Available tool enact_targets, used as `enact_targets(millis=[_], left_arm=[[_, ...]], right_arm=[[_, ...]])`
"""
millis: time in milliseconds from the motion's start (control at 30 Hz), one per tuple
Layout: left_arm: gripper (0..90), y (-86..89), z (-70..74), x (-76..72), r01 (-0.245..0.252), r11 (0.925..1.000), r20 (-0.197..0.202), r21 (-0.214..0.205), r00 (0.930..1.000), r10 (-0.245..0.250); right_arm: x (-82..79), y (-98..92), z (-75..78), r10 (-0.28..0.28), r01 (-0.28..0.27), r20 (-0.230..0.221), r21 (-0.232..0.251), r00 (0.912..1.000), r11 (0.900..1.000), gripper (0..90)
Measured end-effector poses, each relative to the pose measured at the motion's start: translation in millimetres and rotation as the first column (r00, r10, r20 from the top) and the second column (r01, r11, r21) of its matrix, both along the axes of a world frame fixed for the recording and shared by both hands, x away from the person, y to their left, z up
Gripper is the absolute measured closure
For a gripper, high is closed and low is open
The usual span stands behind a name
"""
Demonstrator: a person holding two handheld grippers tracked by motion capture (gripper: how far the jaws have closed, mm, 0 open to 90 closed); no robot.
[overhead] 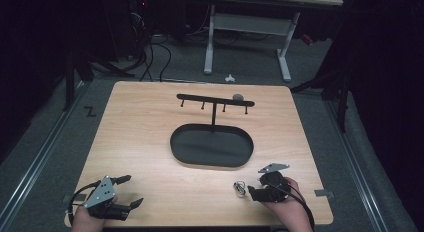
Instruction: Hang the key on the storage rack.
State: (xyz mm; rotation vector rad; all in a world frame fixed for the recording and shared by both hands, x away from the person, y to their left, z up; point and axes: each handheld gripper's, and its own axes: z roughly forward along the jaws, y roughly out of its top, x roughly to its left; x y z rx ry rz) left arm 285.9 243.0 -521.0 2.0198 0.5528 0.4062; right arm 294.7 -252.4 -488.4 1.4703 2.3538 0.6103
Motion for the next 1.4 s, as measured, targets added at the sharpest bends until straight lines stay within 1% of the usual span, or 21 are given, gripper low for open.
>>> enact_targets(millis=[33, 67, 100, 133, 200, 233, 267, 300, 333, 400, 433, 533, 800, 900, 933, 1067, 1133, 1167, 1200, 1233, 1400], left_arm=[[15.3, 0.0, 0.0, -0.1, 0.0, 1.0, 0.0, 0.0, 1.0, 0.0], [15.3, 0.1, 0.0, -0.4, 0.0, 1.0, -0.001, 0.0, 1.0, 0.0], [15.3, 0.2, -0.1, -0.4, -0.001, 1.0, 0.0, -0.002, 1.0, 0.001], [15.3, 0.3, -0.1, -0.5, -0.001, 1.0, 0.0, -0.002, 1.0, 0.001], [15.3, 0.4, -0.1, -0.5, -0.002, 1.0, -0.001, -0.002, 1.0, 0.002], [15.3, 0.5, 0.0, -0.2, -0.001, 1.0, 0.001, -0.003, 1.0, 0.001], [15.3, 0.5, 0.1, -0.2, -0.001, 1.0, 0.001, -0.003, 1.0, 0.001], [15.3, 0.5, 0.1, -0.2, -0.001, 1.0, 0.001, -0.003, 1.0, 0.001], [15.3, 0.4, 0.1, -0.2, -0.001, 1.0, 0.0, -0.003, 1.0, 0.001], [15.3, 0.1, -0.1, -0.2, 0.0, 1.0, -0.003, -0.002, 1.0, 0.0], [15.3, 0.1, -0.1, -0.2, 0.0, 1.0, -0.003, -0.002, 1.0, 0.0], [15.3, 0.3, -0.3, -0.4, 0.0, 1.0, -0.004, -0.001, 1.0, 0.0], [15.3, 0.1, -0.4, -0.6, 0.003, 1.0, -0.007, 0.001, 1.0, -0.003], [15.3, -0.2, -0.3, -0.6, 0.003, 1.0, -0.007, 0.001, 1.0, -0.003], [15.3, -0.4, -0.4, -0.4, 0.004, 1.0, -0.007, 0.001, 1.0, -0.004], [15.3, -0.7, -0.4, 0.0, 0.005, 1.0, -0.008, 0.001, 1.0, -0.005], [15.3, -0.8, -0.5, 0.0, 0.006, 1.0, -0.008, 0.001, 0.9999, -0.006], [15.3, -0.8, -0.5, 0.0, 0.006, 1.0, -0.008, 0.001, 0.9999, -0.006], [15.3, -0.7, -0.5, 0.0, 0.006, 1.0, -0.008, 0.001, 0.9999, -0.006], [15.3, -0.6, -0.4, 0.0, 0.007, 1.0, -0.008, 0.0, 0.9999, -0.007], [15.3, -0.3, -0.2, 0.0, 0.007, 1.0, -0.008, 0.0, 0.9999, -0.007]], right_arm=[[2.5, -2.4, 2.4, 0.002, -0.003, -0.028, -0.029, 0.9996, 0.9996, 32.0], [2.5, -2.4, 2.4, 0.002, -0.003, -0.028, -0.029, 0.9996, 0.9996, 32.0], [3.5, -3.2, 4.1, 0.0, -0.002, -0.045, -0.043, 0.999, 0.9991, 32.4], [5.1, -3.8, 6.7, 0.007, -0.012, -0.071, -0.077, 0.9974, 0.997, 31.9], [5.5, -3.4, 7.9, 0.004, -0.011, -0.079, -0.088, 0.9968, 0.9961, 31.5], [6.7, -2.9, 10.4, 0.011, -0.023, -0.102, -0.115, 0.9947, 0.9931, 30.4], [7.5, -2.3, 11.2, 0.014, -0.029, -0.119, -0.124, 0.9927, 0.9919, 30.1], [7.5, -2.3, 11.2, 0.014, -0.029, -0.119, -0.124, 0.9927, 0.9919, 30.1], [8.4, -0.3, 12.1, 0.021, -0.042, -0.149, -0.139, 0.9886, 0.9894, 29.9], [9.0, 2.8, 12.6, 0.026, -0.054, -0.177, -0.158, 0.9839, 0.9859, 29.7], [9.0, 2.8, 12.6, 0.026, -0.054, -0.177, -0.158, 0.9839, 0.9859, 29.7], [8.8, 10.2, 13.8, 0.039, -0.074, -0.208, -0.162, 0.9774, 0.984, 27.5], [5.3, 26.1, 12.9, 0.103, -0.144, -0.239, -0.161, 0.9654, 0.9764, 24.8], [4.4, 30.8, 12.5, 0.117, -0.158, -0.235, -0.163, 0.9648, 0.9739, 24.9], [3.9, 34.1, 11.8, 0.142, -0.181, -0.23, -0.161, 0.9628, 0.9702, 25.0], [1.9, 41.5, 10.1, 0.163, -0.206, -0.239, -0.167, 0.9573, 0.9642, 28.6], [1.4, 49.2, 7.3, 0.19, -0.236, -0.235, -0.184, 0.9533, 0.9542, 33.2], [1.4, 49.2, 7.3, 0.19, -0.236, -0.235, -0.184, 0.9533, 0.9542, 33.2], [1.6, 54.0, 5.4, 0.205, -0.251, -0.225, -0.201, 0.9526, 0.947, 37.7], [2.0, 56.2, 4.7, 0.209, -0.255, -0.22, -0.206, 0.9528, 0.9447, 40.2], [5.7, 65.3, 2.2, 0.226, -0.273, -0.22, -0.211, 0.9488, 0.9386, 47.9]])
